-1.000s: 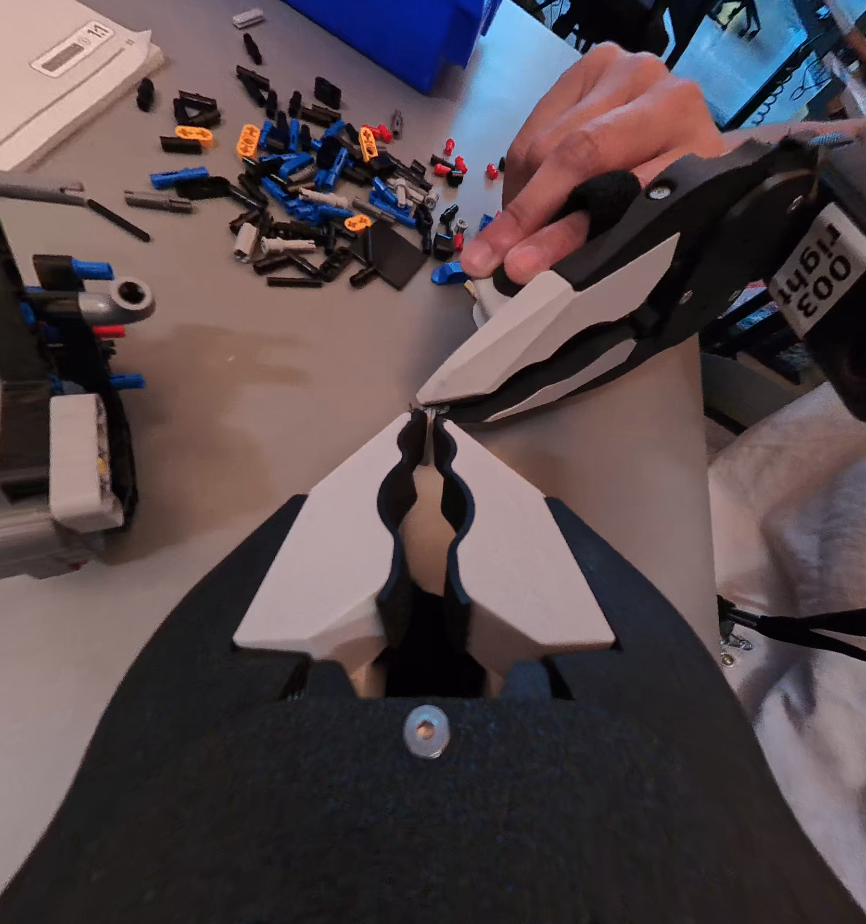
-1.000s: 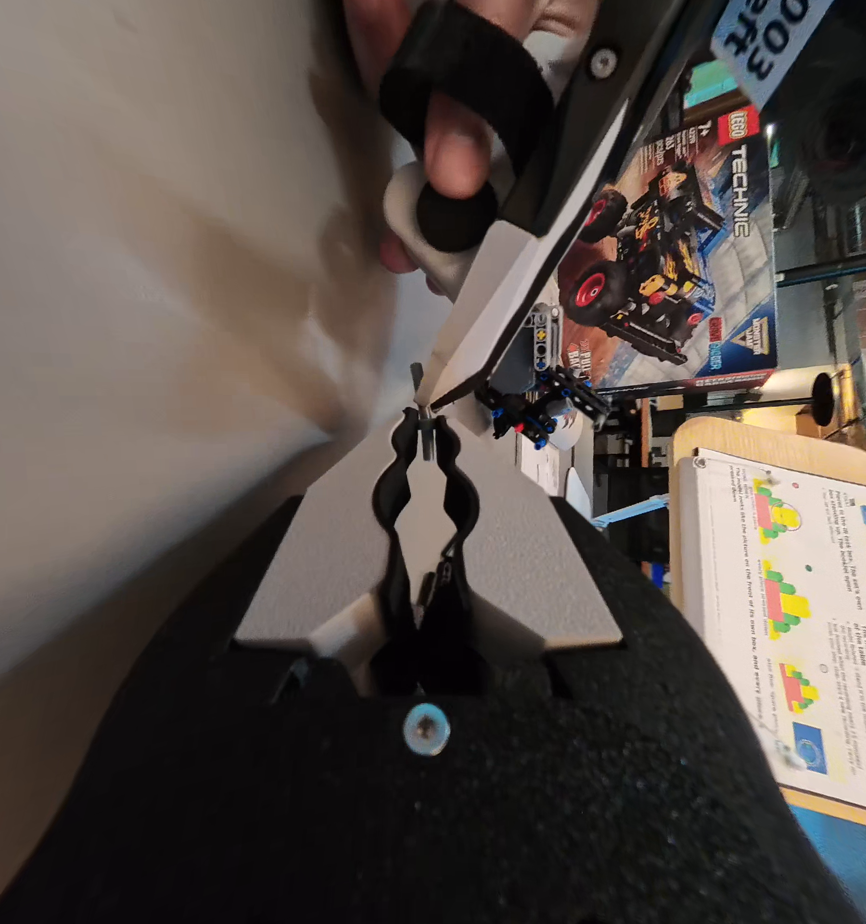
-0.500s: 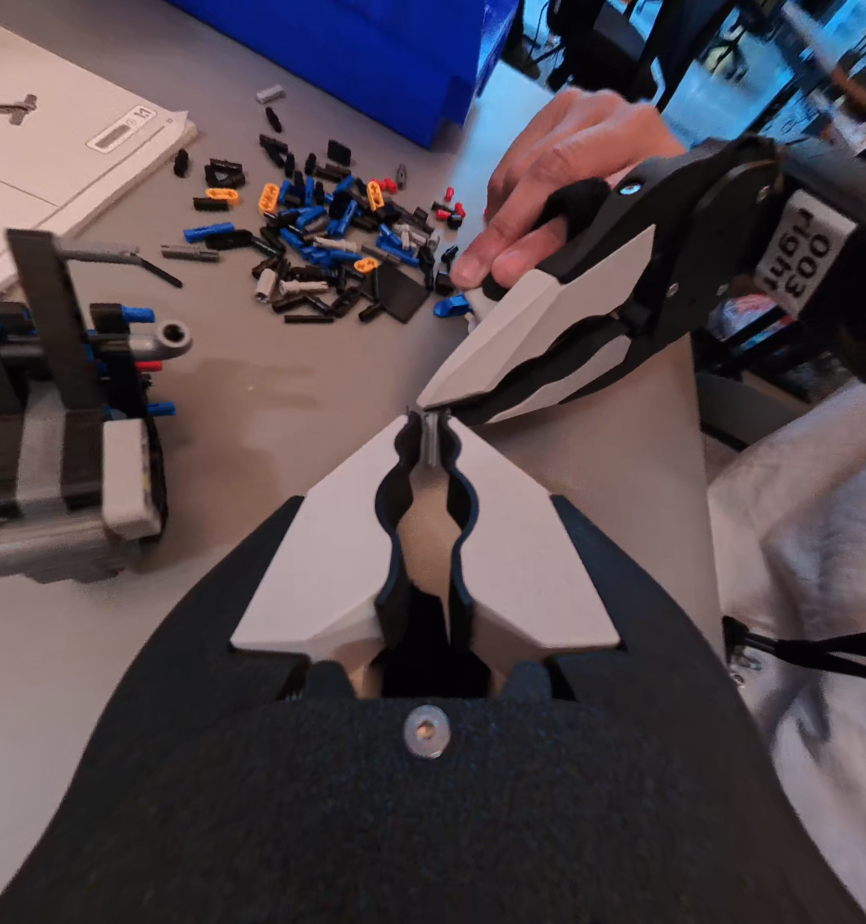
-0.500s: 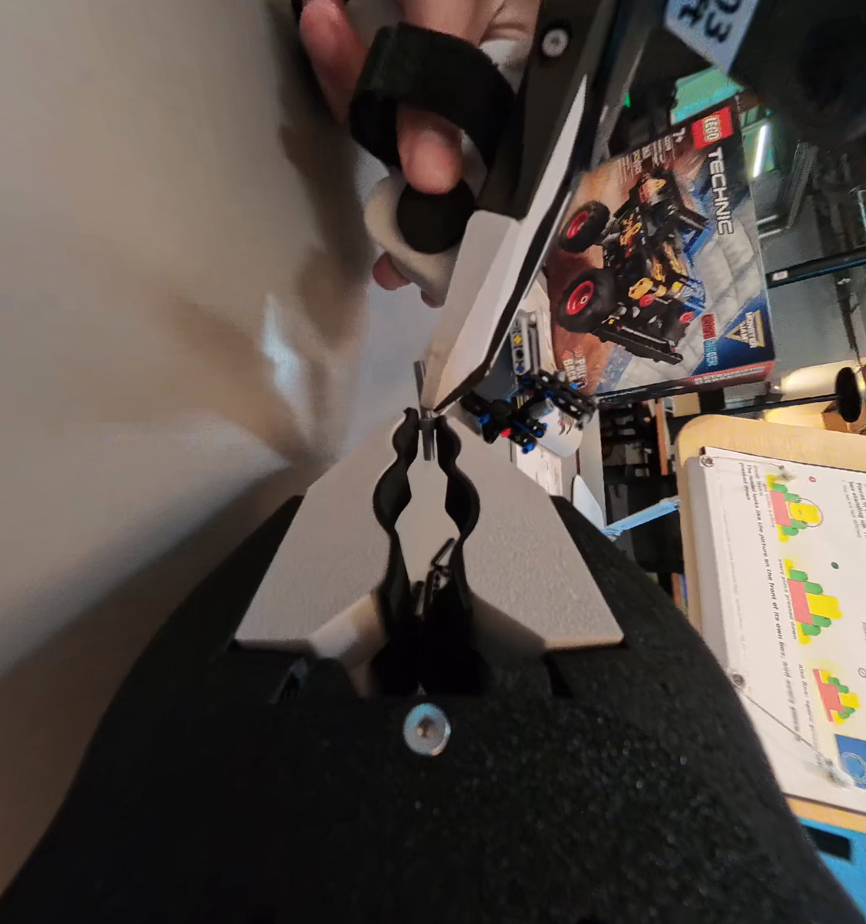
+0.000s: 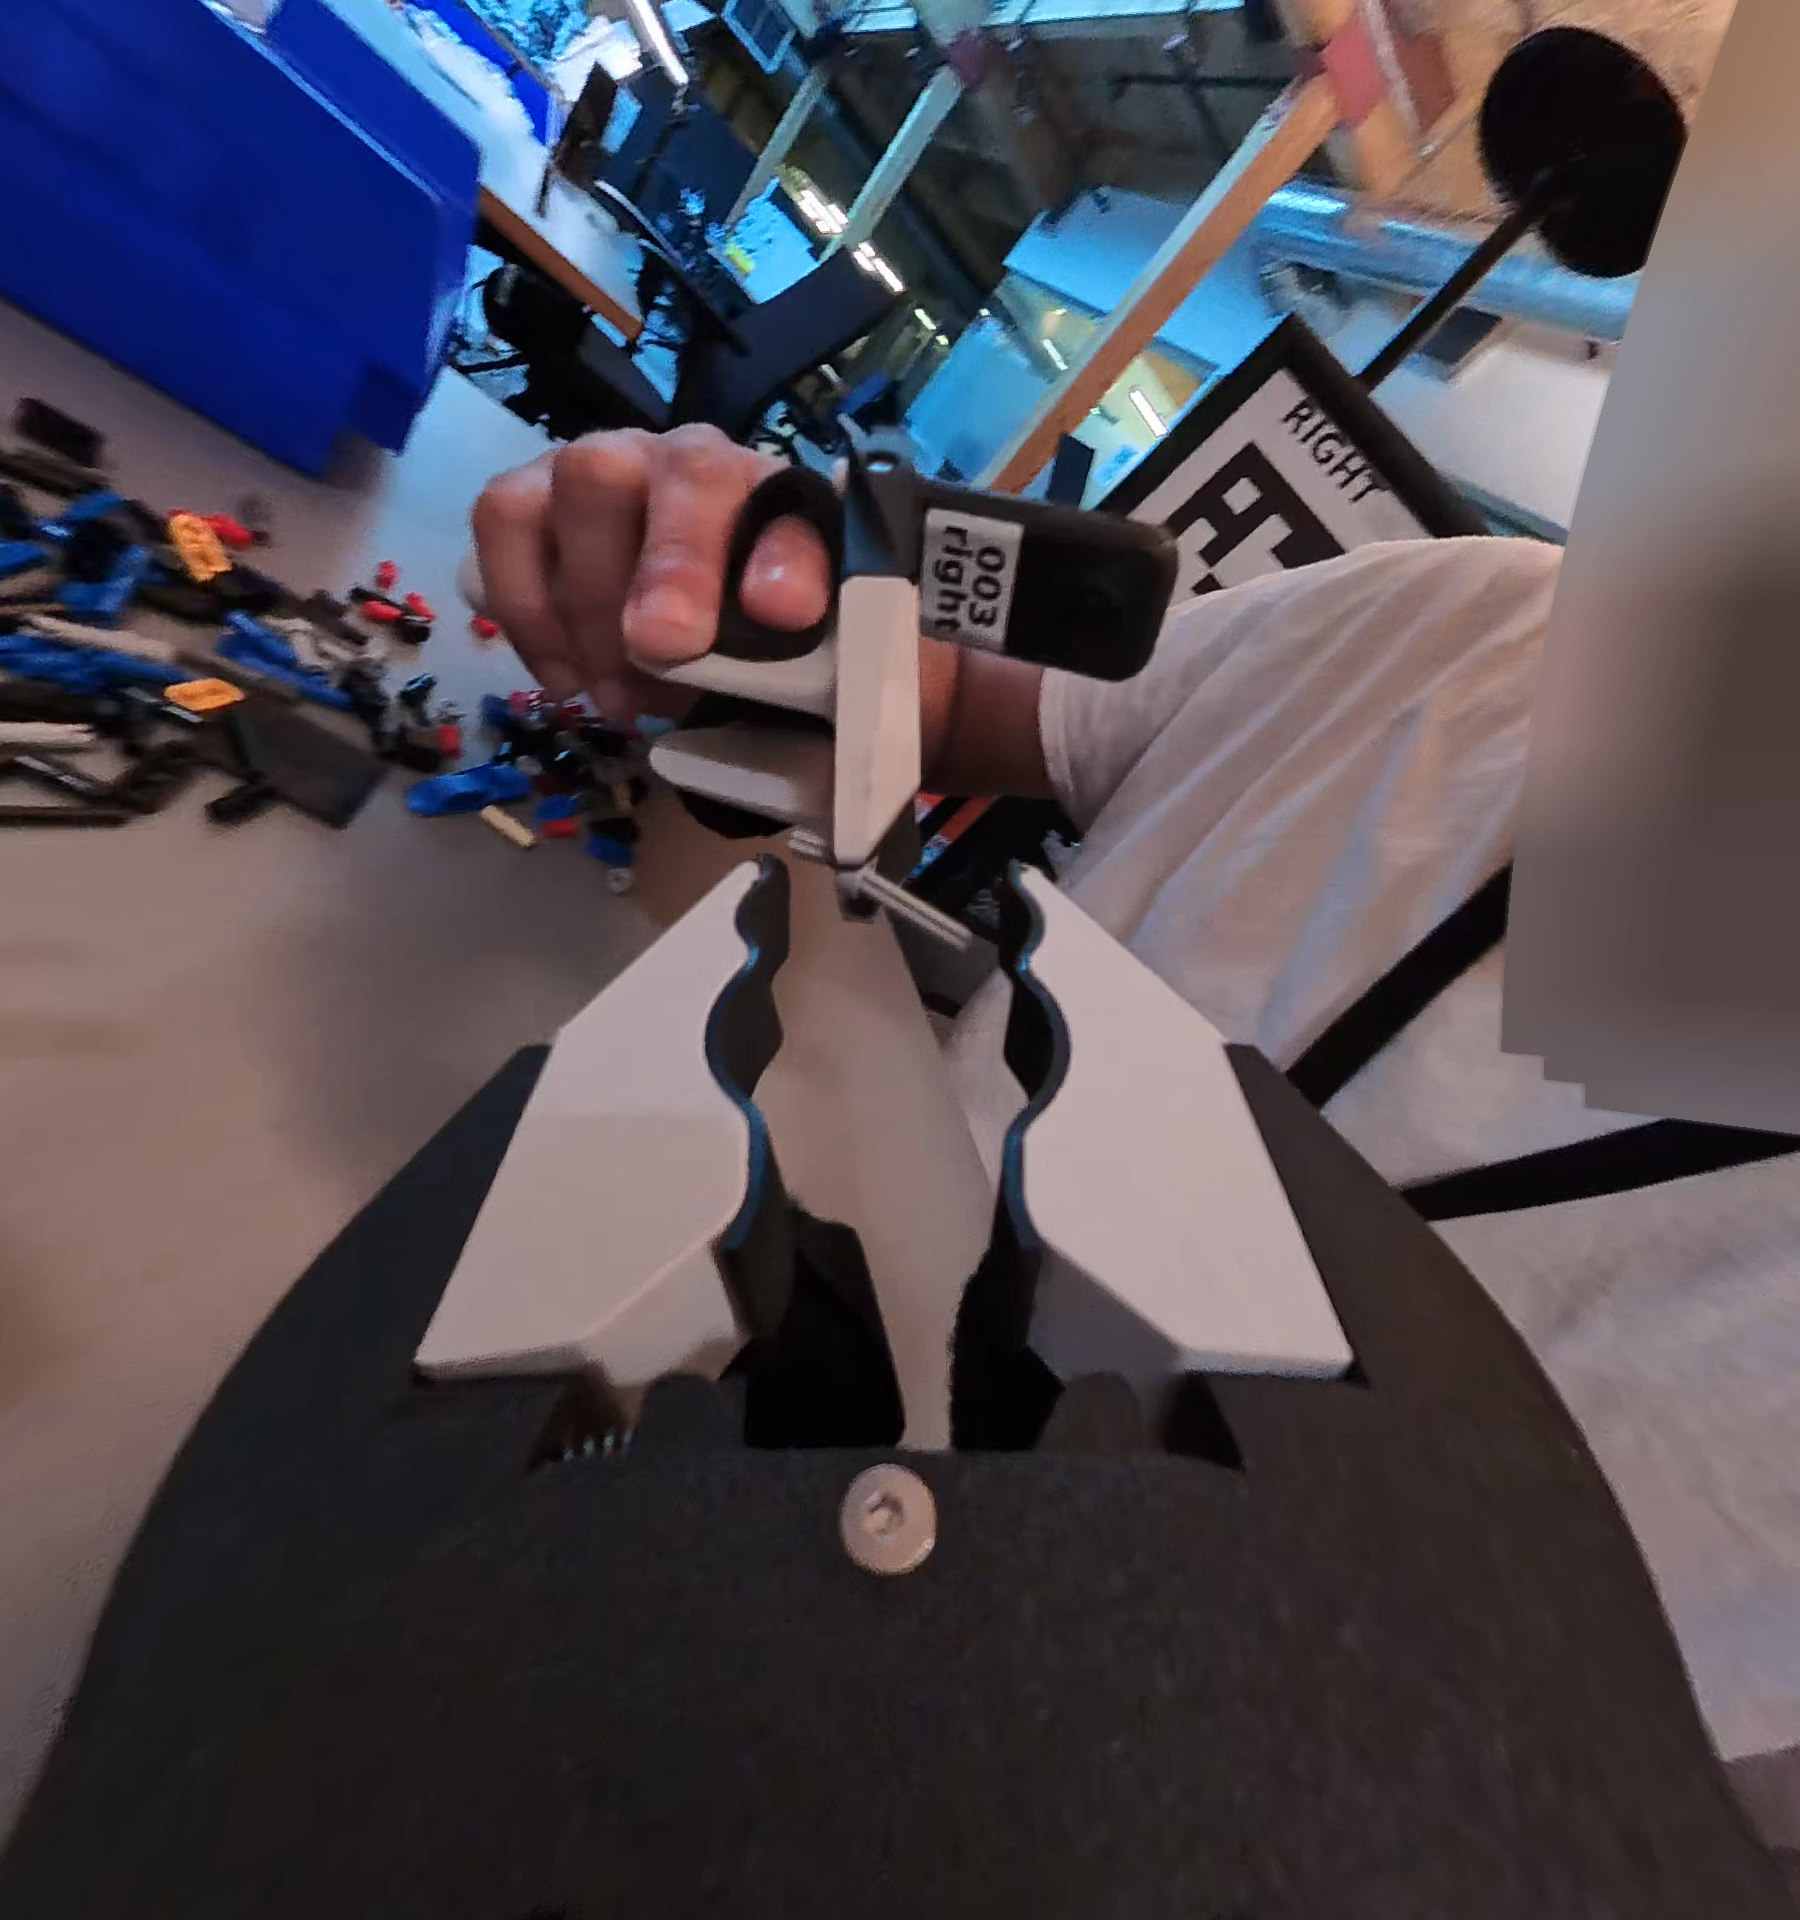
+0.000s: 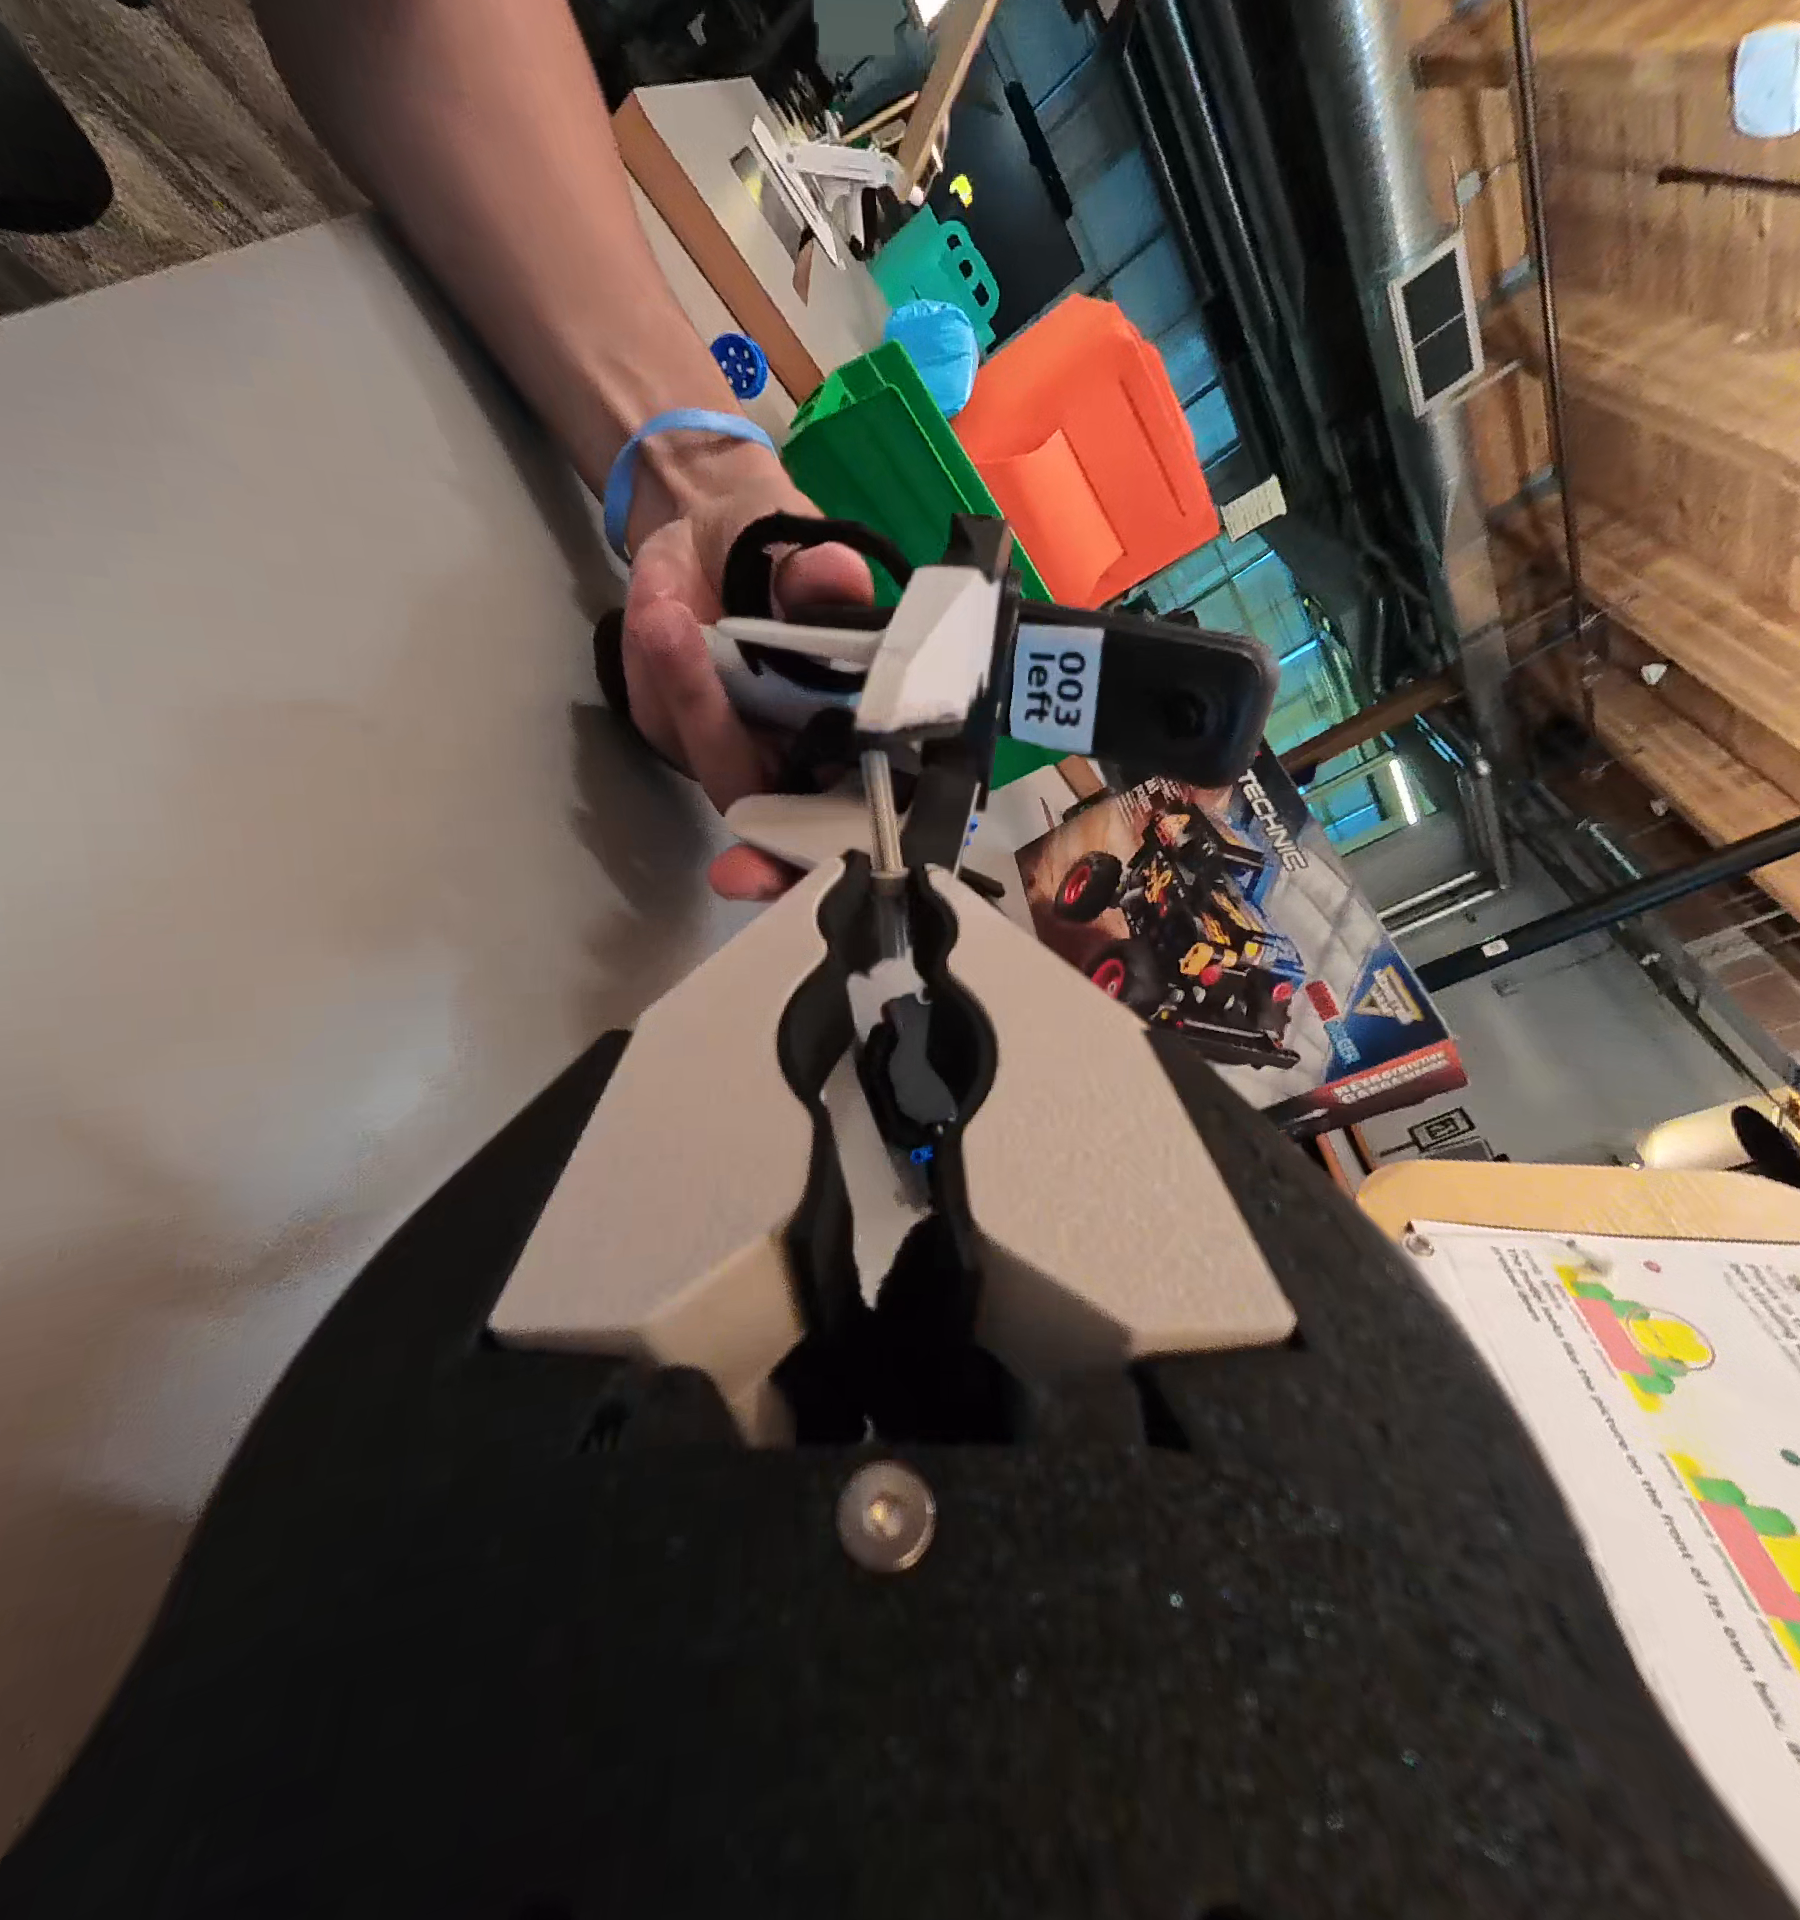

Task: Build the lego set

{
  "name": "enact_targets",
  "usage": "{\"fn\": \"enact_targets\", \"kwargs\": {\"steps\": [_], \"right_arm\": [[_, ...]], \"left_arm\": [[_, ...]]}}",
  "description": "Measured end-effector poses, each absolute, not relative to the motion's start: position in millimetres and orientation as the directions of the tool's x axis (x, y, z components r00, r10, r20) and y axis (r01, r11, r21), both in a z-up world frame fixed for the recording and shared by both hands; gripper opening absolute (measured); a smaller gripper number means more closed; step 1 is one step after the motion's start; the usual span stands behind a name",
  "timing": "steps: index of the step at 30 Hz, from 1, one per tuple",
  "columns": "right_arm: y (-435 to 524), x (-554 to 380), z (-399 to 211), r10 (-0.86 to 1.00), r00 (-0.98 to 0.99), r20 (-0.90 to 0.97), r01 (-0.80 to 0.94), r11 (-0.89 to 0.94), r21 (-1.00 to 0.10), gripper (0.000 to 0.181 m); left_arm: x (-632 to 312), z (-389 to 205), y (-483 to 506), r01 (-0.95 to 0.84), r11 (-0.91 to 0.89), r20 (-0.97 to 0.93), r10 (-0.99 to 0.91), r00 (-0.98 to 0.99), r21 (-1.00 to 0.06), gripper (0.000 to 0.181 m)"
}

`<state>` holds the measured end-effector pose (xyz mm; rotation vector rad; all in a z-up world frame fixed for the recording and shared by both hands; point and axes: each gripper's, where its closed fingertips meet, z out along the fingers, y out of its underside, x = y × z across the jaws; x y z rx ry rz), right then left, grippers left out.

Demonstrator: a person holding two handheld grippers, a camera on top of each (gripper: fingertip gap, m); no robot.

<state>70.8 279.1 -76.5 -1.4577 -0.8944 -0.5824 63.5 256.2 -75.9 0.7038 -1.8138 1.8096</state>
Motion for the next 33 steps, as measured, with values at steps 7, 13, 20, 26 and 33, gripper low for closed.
{"fn": "enact_targets", "kwargs": {"steps": [7, 13, 20, 26, 33], "right_arm": [[275, 65, -66, 0.194, 0.628, 0.754, 0.746, 0.128, -0.654, 0.007], [272, 58, -57, 0.207, 0.661, 0.721, 0.697, 0.187, -0.693, 0.007], [270, 54, -53, 0.222, 0.686, 0.693, 0.661, 0.209, -0.721, 0.007], [269, 57, -54, 0.222, 0.690, 0.689, 0.660, 0.197, -0.725, 0.007], [271, 65, -61, 0.202, 0.657, 0.726, 0.724, 0.097, -0.683, 0.006]], "left_arm": [[51, -61, 255, -0.653, -0.031, 0.649, 0.081, -0.756, -0.757, 0.032], [42, -50, 258, -0.674, -0.052, 0.658, 0.174, -0.732, -0.737, 0.038], [44, -50, 255, -0.644, -0.067, 0.632, 0.140, -0.762, -0.762, 0.024], [47, -50, 253, -0.657, -0.096, 0.643, 0.140, -0.753, -0.748, 0.024], [56, -57, 253, -0.649, -0.103, 0.646, 0.061, -0.761, -0.754, 0.025]]}}
